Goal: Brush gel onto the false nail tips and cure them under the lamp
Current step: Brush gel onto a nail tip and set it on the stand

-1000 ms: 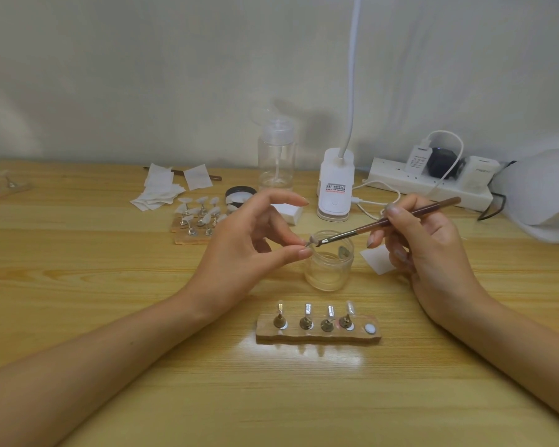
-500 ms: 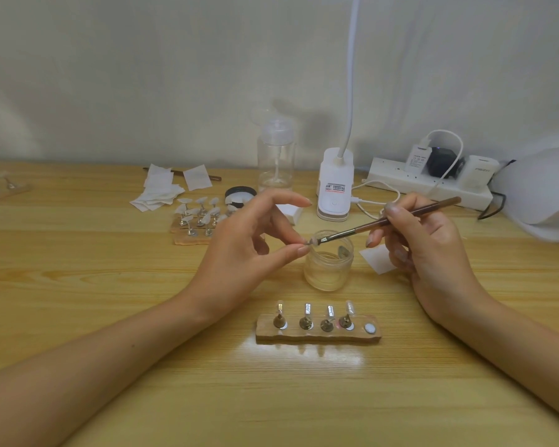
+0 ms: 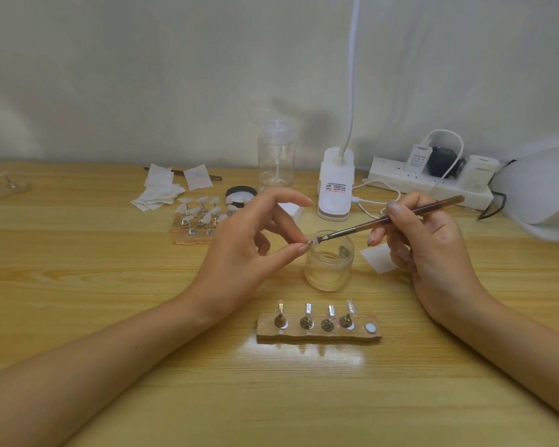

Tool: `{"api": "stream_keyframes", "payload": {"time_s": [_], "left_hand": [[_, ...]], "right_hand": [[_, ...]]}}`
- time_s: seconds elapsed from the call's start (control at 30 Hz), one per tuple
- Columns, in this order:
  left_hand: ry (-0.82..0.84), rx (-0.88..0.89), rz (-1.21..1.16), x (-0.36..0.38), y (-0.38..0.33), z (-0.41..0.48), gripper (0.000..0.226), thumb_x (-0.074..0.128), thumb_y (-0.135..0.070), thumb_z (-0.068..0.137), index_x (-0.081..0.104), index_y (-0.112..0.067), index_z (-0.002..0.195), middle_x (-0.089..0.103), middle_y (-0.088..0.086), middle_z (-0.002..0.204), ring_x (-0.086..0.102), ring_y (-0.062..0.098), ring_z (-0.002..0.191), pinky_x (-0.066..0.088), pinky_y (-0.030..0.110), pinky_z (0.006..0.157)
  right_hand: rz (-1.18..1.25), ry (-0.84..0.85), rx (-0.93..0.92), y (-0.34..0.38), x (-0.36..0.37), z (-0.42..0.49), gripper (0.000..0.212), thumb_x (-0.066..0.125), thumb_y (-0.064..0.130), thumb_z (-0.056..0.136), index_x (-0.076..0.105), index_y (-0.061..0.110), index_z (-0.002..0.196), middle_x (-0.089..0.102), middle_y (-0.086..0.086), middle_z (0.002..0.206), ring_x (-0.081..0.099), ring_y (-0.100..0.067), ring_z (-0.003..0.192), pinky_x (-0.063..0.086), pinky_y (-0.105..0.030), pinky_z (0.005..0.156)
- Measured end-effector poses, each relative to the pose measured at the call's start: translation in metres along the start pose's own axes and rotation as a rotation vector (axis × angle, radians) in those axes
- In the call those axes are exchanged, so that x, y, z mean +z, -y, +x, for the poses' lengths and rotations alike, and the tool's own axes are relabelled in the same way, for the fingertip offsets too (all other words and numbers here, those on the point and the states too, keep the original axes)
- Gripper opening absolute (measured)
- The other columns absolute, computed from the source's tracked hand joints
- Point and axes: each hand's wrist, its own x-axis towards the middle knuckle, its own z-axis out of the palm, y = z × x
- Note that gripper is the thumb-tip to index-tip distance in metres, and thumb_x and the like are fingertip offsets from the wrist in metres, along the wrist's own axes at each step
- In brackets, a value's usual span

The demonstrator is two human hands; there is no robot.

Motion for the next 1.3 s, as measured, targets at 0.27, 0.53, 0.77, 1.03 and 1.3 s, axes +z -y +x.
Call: {"api": "stream_keyframes", "payload": {"time_s": [0.27,0.53,0.77,1.03,1.3], "left_hand": [[-0.004,0.013,0.015,0.0003,0.0006,-0.0003,0.044,0.077,-0.005,0.087,0.06,-0.027,0.12,0.072,-0.007,0.084,0.068,0.019,0.091,0.044,0.03,0.056],[-0.008,0.018,0.023,0.0007,0.0012,-0.0002,0.042,0.078,-0.006,0.087,0.061,-0.026,0.12,0.072,-0.007,0.084,0.068,0.019,0.089,0.044,0.037,0.055],[-0.013,0.013,0.023,0.0006,0.0008,-0.0004,0.042,0.078,-0.006,0.086,0.061,-0.026,0.119,0.072,-0.007,0.084,0.067,0.02,0.088,0.044,0.043,0.056],[-0.011,0.001,0.025,0.0005,-0.0005,-0.0005,0.042,0.078,-0.006,0.087,0.061,-0.026,0.119,0.072,-0.007,0.084,0.068,0.019,0.09,0.045,0.043,0.056],[-0.014,-0.011,0.016,0.0006,-0.0013,-0.0004,0.042,0.078,-0.005,0.086,0.062,-0.026,0.118,0.071,-0.008,0.082,0.068,0.017,0.088,0.044,0.041,0.056]], "right_hand": [[-0.018,0.034,-0.023,0.0001,0.0013,-0.0008,0.023,0.06,0.035,0.084,0.047,0.016,0.081,0.068,-0.007,0.065,0.032,-0.01,0.044,0.023,-0.021,0.042],[0.023,0.052,-0.057,0.0002,-0.0008,-0.0008,0.023,0.06,0.035,0.088,0.048,0.018,0.079,0.068,-0.005,0.066,0.032,-0.008,0.044,0.025,-0.017,0.041],[0.009,0.006,-0.023,-0.0006,-0.0011,-0.0001,0.021,0.061,0.033,0.088,0.048,0.019,0.078,0.067,-0.006,0.063,0.031,-0.009,0.044,0.023,-0.02,0.042],[0.0,0.004,-0.017,-0.0005,-0.0003,-0.0006,0.02,0.06,0.033,0.085,0.048,0.019,0.078,0.066,-0.006,0.062,0.03,-0.01,0.044,0.021,-0.022,0.042],[0.001,0.034,-0.037,-0.0002,0.0007,-0.0018,0.023,0.062,0.033,0.089,0.047,0.018,0.08,0.065,-0.006,0.061,0.034,-0.008,0.042,0.025,-0.018,0.041]]}}
